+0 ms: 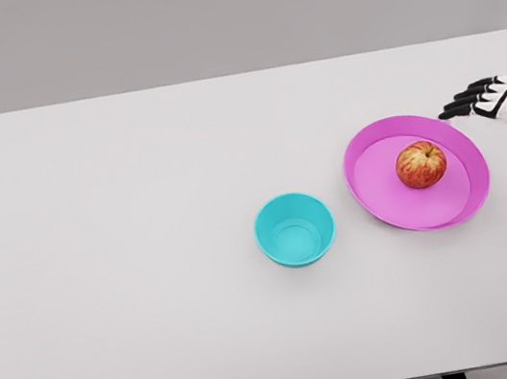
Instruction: Put the apple from the pink plate into the blue bowl with your right arm
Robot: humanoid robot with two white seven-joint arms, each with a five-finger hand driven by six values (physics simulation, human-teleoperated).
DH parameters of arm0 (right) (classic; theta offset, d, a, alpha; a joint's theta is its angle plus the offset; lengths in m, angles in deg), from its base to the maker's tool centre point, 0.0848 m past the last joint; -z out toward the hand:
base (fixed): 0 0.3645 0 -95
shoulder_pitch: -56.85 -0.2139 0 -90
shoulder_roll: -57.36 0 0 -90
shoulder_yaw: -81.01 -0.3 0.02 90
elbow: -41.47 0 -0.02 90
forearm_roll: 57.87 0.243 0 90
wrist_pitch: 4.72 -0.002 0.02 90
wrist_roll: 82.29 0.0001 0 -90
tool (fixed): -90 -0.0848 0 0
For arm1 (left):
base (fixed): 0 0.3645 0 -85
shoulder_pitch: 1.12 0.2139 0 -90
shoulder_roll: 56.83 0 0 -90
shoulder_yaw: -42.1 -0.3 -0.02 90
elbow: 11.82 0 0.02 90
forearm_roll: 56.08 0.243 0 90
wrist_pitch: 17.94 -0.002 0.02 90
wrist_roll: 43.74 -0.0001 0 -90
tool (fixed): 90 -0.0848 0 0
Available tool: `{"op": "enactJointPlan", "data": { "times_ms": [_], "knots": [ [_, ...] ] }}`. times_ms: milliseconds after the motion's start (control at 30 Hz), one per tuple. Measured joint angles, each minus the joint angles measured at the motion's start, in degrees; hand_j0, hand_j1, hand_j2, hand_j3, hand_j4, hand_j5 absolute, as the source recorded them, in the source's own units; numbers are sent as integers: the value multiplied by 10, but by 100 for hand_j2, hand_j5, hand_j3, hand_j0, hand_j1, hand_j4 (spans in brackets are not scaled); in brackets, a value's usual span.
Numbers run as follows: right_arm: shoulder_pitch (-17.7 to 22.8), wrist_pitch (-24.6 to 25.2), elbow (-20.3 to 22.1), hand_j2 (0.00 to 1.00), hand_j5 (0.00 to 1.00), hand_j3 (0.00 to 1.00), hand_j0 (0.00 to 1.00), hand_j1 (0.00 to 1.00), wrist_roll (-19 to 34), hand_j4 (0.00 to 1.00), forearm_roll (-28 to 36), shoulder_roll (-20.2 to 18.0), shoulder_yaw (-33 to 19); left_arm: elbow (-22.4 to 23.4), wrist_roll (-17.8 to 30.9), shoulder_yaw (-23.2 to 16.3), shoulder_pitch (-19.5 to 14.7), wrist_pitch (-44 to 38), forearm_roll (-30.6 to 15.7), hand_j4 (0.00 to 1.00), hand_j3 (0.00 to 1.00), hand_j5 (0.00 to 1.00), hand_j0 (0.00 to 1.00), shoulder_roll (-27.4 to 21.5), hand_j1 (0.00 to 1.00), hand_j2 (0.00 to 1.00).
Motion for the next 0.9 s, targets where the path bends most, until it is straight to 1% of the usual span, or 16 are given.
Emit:
{"op": "enactJointPlan", "data": {
  "times_ms": [67,133,200,267,367,433,533,767,900],
  "knots": [
    [-13,0,-1,100,100,100,100,100,9,100,-1,3,7,0,0,0,0,0,0,100,100,100,100,0,100,100],
    [-49,0,-5,100,100,100,100,100,31,100,-2,9,24,0,0,0,0,0,0,100,100,100,100,0,100,100],
    [-105,-2,-16,100,100,100,100,100,51,100,-6,20,58,0,0,0,0,0,0,100,100,100,100,0,100,100],
    [-147,0,-32,100,100,100,100,100,67,100,-2,34,98,0,0,0,0,0,0,100,100,100,100,0,100,100],
    [-191,0,-55,100,100,100,100,100,79,100,-3,56,153,0,0,0,0,0,0,100,100,100,100,0,100,100],
    [-201,0,-72,100,100,100,100,100,84,100,-3,69,179,0,0,0,0,0,0,100,100,100,100,0,100,100],
    [-211,0,-98,100,100,100,100,100,88,100,-4,84,202,0,0,0,0,0,0,100,100,100,100,0,100,100],
    [-214,-1,-141,100,100,100,100,100,90,100,-4,99,220,0,0,0,0,0,0,100,100,100,100,0,100,100],
    [-241,0,-153,100,100,100,100,100,90,100,-4,108,233,0,0,0,0,0,0,100,100,100,100,0,100,100]
  ]
}}
